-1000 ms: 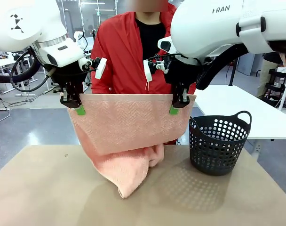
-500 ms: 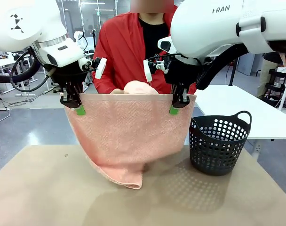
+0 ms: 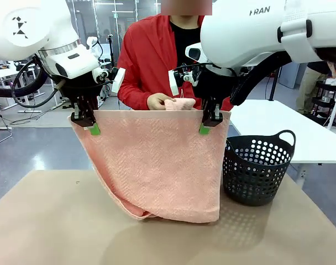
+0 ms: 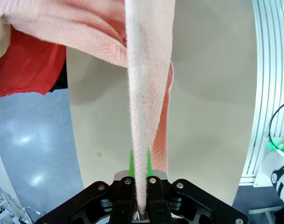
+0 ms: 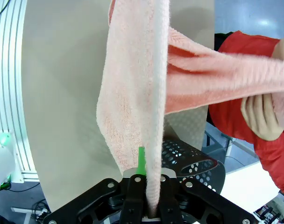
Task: Fold the towel.
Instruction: Release the end of the 100 cm Hotel Towel you were holding and grab the top end of the folded side.
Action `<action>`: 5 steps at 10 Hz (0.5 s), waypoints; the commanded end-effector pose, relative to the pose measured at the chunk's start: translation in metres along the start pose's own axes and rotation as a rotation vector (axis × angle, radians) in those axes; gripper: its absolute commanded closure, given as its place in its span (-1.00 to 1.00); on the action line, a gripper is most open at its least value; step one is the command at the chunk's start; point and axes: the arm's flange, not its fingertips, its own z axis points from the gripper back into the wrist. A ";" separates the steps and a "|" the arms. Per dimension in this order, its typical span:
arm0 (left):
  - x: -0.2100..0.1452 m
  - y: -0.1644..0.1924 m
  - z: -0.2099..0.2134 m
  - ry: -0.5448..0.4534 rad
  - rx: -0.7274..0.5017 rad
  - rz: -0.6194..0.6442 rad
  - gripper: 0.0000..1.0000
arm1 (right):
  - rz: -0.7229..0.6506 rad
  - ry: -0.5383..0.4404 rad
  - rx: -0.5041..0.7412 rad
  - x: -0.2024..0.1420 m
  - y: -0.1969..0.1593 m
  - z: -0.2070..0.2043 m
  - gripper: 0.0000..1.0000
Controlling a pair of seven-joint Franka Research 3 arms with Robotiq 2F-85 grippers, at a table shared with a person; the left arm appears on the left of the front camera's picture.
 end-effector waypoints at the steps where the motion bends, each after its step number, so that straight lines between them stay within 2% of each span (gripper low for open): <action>1: 0.000 0.001 0.001 -0.001 0.002 0.000 1.00 | 0.000 0.003 -0.003 -0.001 0.000 0.000 1.00; 5: 0.000 0.001 0.001 -0.001 0.002 0.000 1.00 | 0.000 0.003 -0.003 -0.001 0.000 0.000 1.00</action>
